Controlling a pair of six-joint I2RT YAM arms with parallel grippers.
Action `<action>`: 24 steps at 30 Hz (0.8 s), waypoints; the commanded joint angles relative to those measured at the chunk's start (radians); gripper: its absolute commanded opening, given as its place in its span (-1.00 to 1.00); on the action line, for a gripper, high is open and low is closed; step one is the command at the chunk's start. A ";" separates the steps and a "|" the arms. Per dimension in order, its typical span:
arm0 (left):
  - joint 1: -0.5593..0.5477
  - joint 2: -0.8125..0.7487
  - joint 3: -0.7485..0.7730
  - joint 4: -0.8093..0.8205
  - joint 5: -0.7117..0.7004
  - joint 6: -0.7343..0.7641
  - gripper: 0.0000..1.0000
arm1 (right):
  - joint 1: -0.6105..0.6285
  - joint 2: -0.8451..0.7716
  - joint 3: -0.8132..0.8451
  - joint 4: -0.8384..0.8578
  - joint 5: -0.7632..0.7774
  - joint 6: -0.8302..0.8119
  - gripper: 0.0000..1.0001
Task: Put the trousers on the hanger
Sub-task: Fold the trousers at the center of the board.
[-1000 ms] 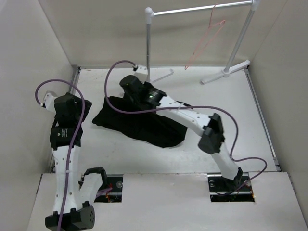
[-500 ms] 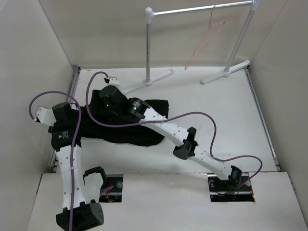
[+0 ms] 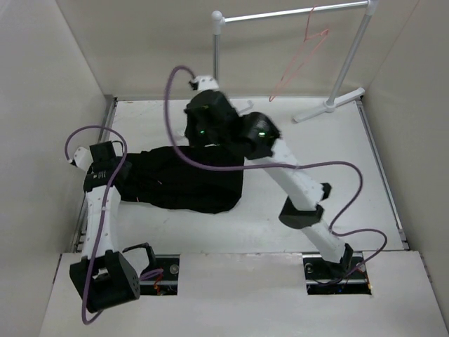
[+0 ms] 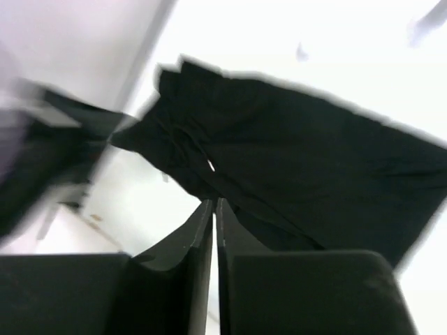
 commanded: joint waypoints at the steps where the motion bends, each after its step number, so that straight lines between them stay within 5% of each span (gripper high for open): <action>1: -0.001 0.036 -0.035 0.067 0.070 0.047 0.05 | 0.083 -0.261 0.068 -0.127 0.145 -0.095 -0.80; 6: 0.014 0.099 -0.054 0.133 0.096 0.072 0.08 | 0.338 -0.636 -0.293 -0.097 0.470 -0.155 -0.74; 8: 0.011 0.148 -0.045 0.177 0.128 0.089 0.10 | 0.425 -0.846 -0.680 0.068 0.555 -0.163 -0.63; 11: 0.008 0.223 -0.014 0.197 0.179 0.090 0.09 | 0.441 -1.133 -1.253 0.442 0.488 -0.165 -0.40; 13: 0.006 0.234 -0.011 0.197 0.179 0.089 0.07 | 0.441 -1.240 -1.481 0.583 0.442 -0.120 -0.18; 20: 0.006 0.283 -0.035 0.208 0.188 0.095 -0.04 | 0.415 -1.272 -1.793 0.718 0.391 -0.042 0.25; 24: 0.006 0.332 -0.028 0.225 0.199 0.095 -0.08 | 0.346 -1.275 -1.902 0.799 0.250 0.022 0.30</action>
